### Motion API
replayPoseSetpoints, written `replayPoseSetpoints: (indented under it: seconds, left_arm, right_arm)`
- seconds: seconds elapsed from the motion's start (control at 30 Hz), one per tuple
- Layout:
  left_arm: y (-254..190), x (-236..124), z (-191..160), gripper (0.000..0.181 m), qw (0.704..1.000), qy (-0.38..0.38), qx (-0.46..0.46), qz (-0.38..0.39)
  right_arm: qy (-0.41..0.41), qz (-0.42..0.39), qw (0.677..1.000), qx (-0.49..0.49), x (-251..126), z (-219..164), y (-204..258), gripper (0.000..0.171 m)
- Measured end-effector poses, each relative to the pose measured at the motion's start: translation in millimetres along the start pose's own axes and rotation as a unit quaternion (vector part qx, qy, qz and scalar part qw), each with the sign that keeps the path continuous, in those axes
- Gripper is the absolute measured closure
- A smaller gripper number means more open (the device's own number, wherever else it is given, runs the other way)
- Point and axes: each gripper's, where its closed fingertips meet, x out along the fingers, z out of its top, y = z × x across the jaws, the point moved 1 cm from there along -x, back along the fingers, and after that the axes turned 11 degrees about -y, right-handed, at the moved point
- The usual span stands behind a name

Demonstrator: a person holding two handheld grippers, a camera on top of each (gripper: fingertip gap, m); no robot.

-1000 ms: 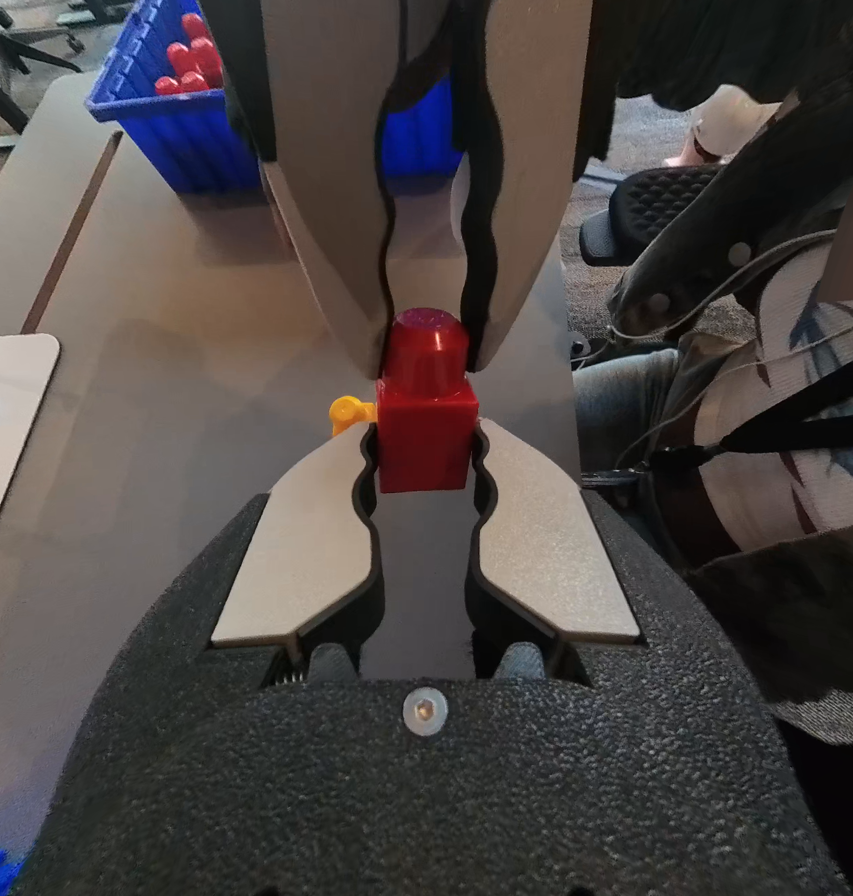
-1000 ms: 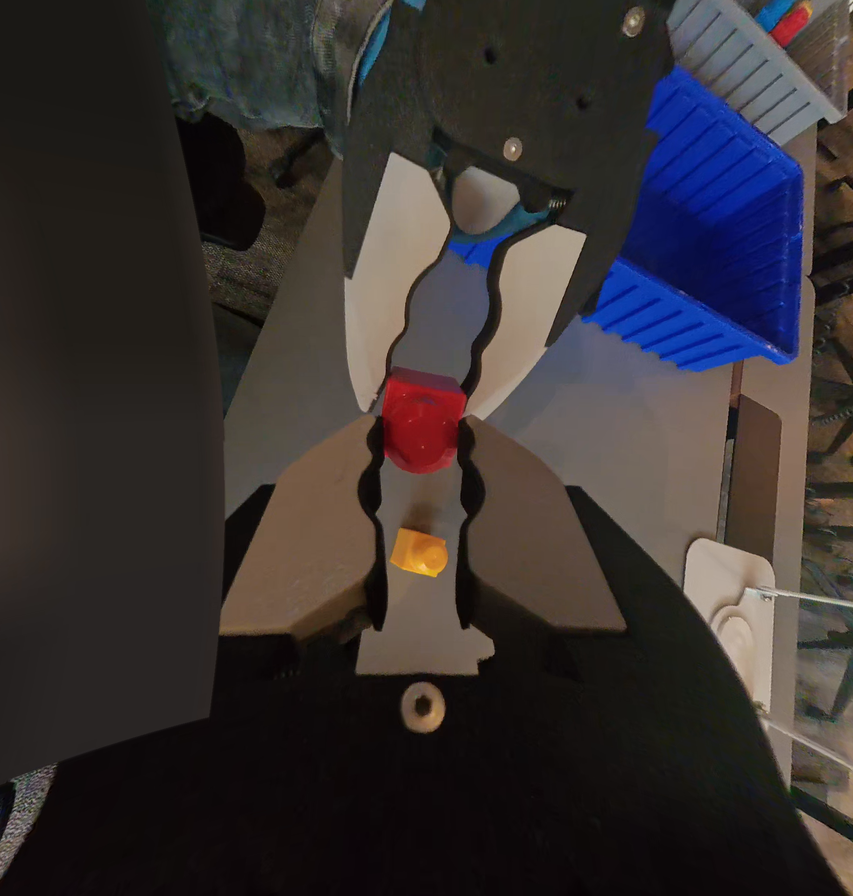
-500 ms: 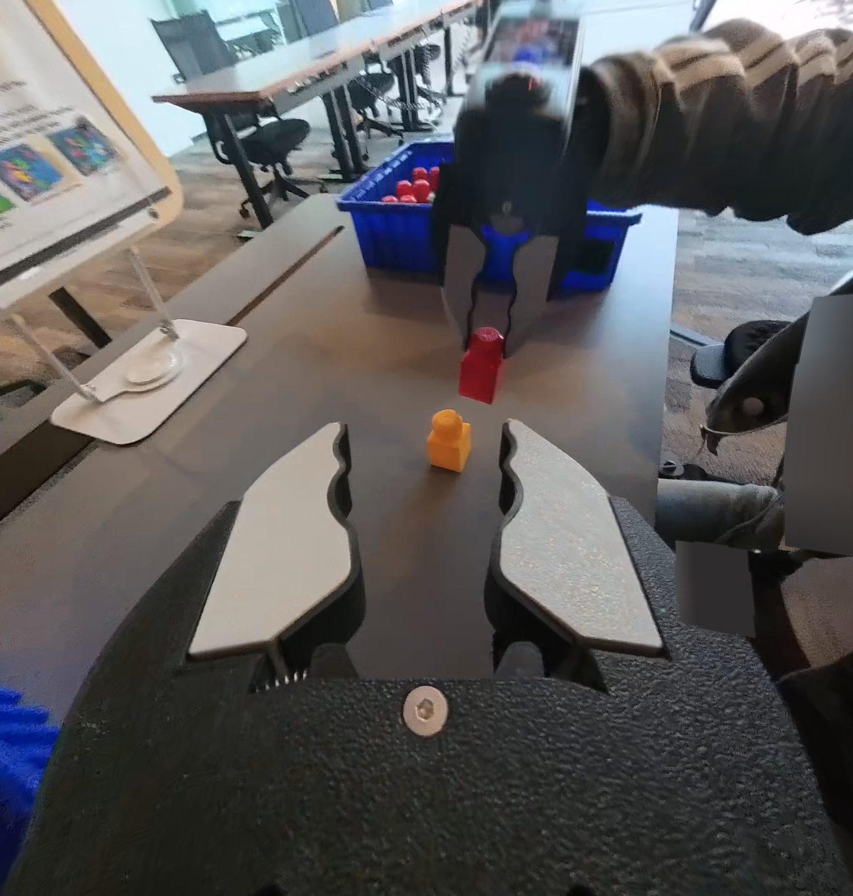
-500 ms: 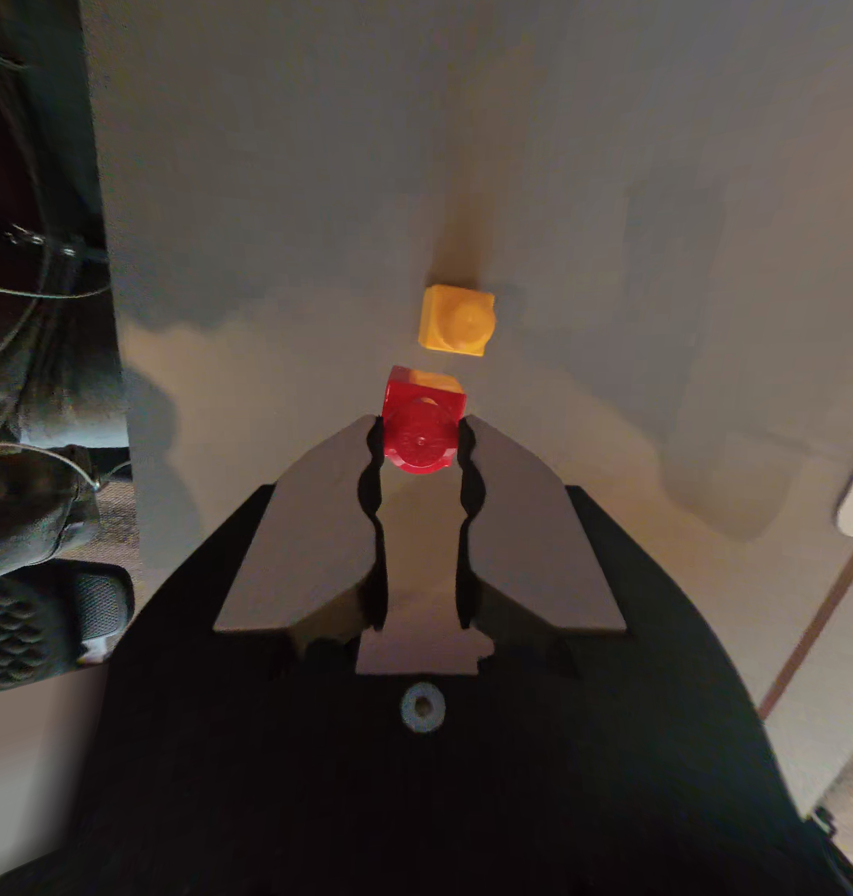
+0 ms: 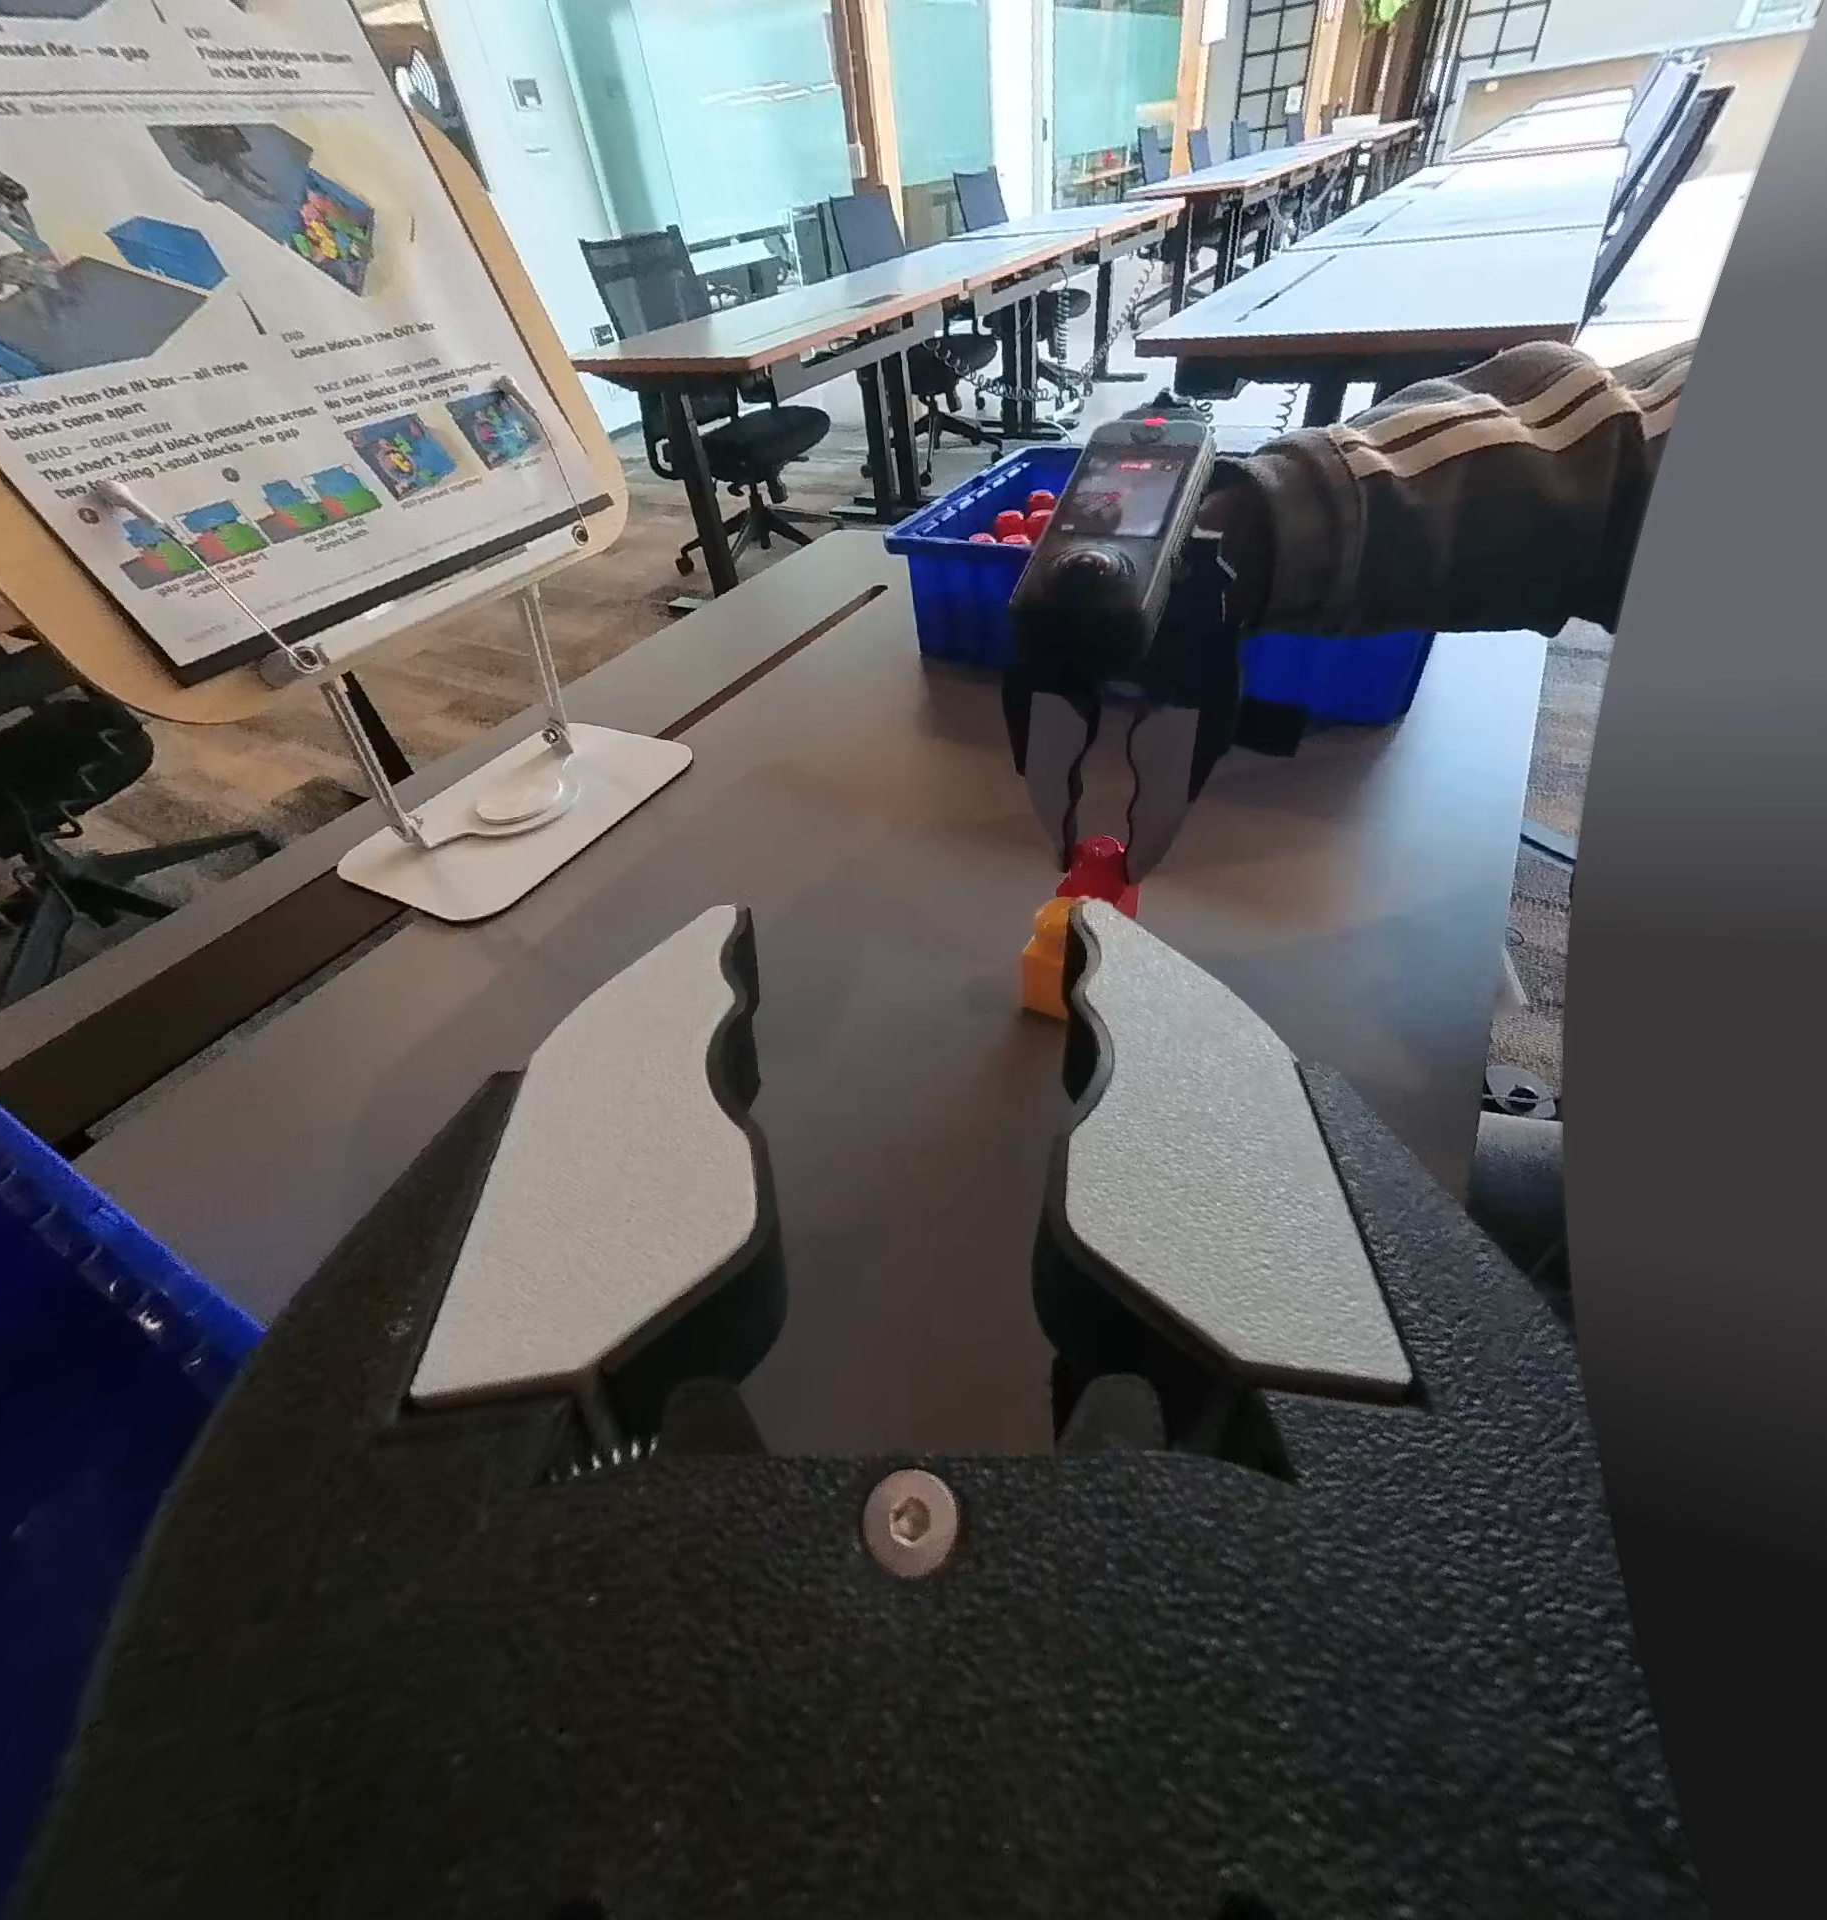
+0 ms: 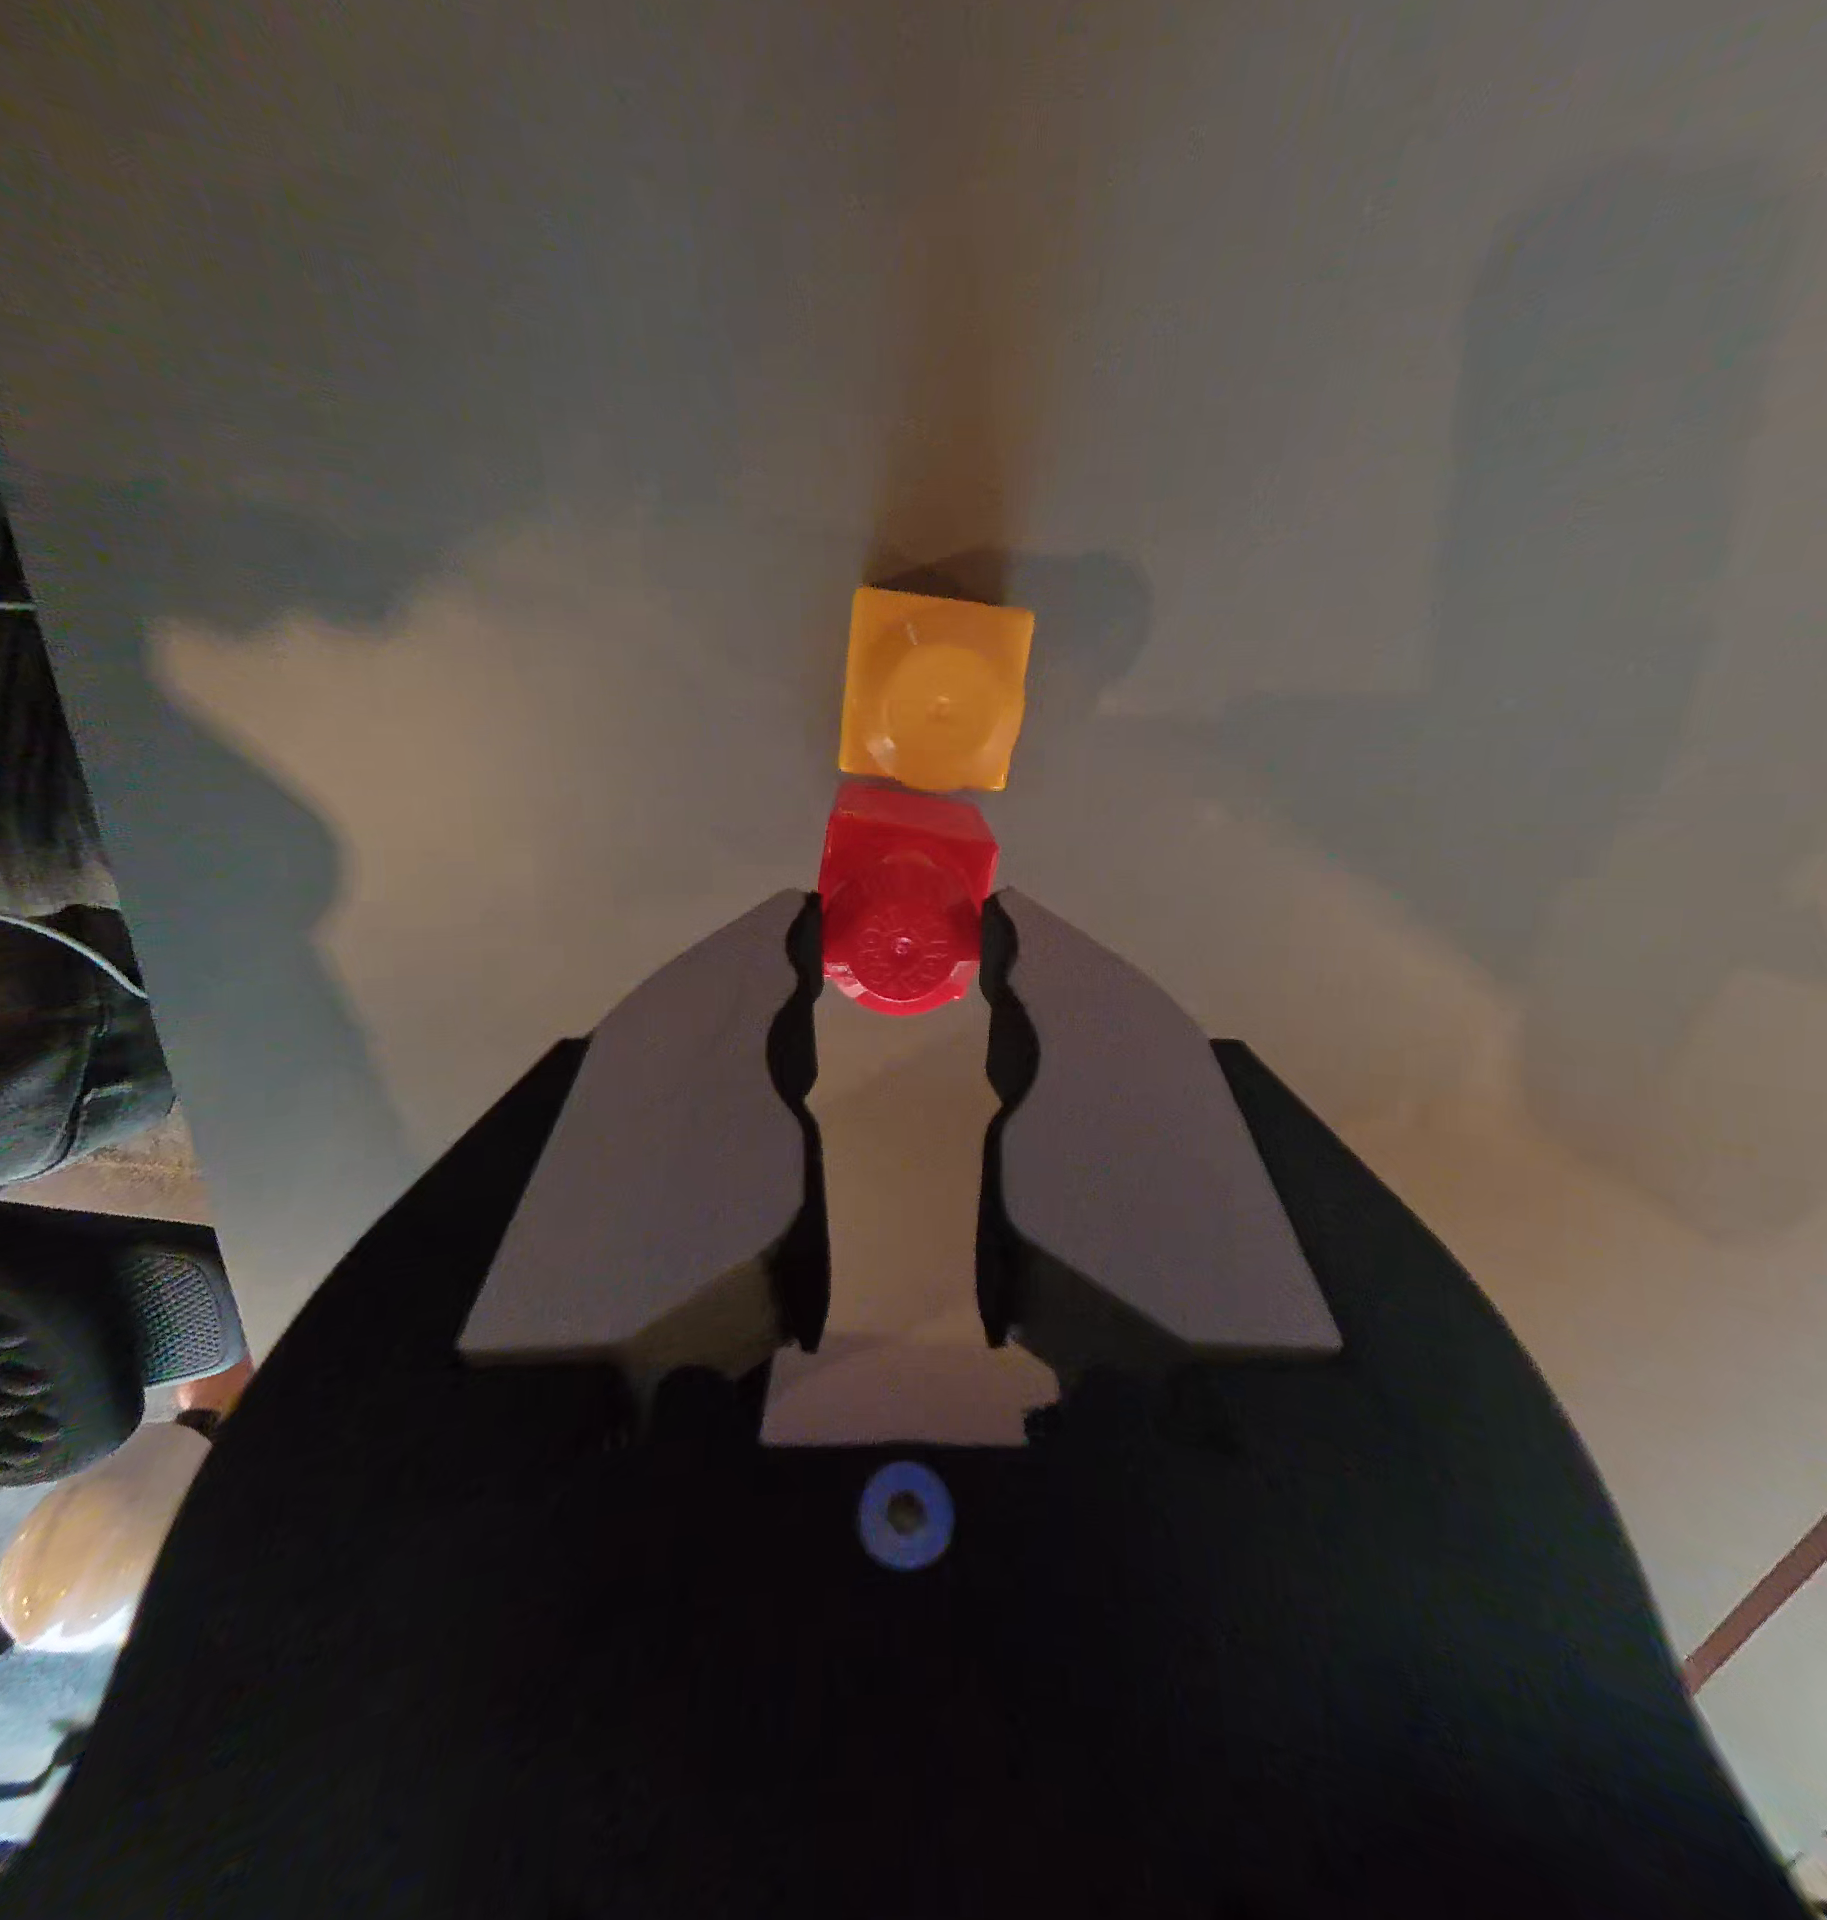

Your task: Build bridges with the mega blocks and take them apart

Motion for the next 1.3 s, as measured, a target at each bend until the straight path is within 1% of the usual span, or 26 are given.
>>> replayPoseSetpoints:
  seconds: [0.33,0.97,1.2,1.3]
  left_arm:
    - [-2.2,1.5,-6.7,0.127,1.0,0.011,0.002,-0.01]
    - [-4.3,0.4,-8.9,0.127,1.0,0.025,0.008,-0.01]
    - [-0.8,-2.7,-10.6,0.126,1.0,0.028,0.008,-0.003]
    - [8.7,-12.1,-9.2,0.125,0.999,0.035,0.018,0.025]
  right_arm:
    - [0.001,0.014,1.0,-0.009,9.8,-0.6,0.3,0.143]
    - [-0.024,0.027,0.999,-0.018,12.5,3.5,-3.1,0.142]
    - [-0.043,0.027,0.999,-0.012,10.2,11.0,-1.2,0.124]
    - [-0.059,0.013,0.998,-0.01,0.1,17.4,0.2,0.117]
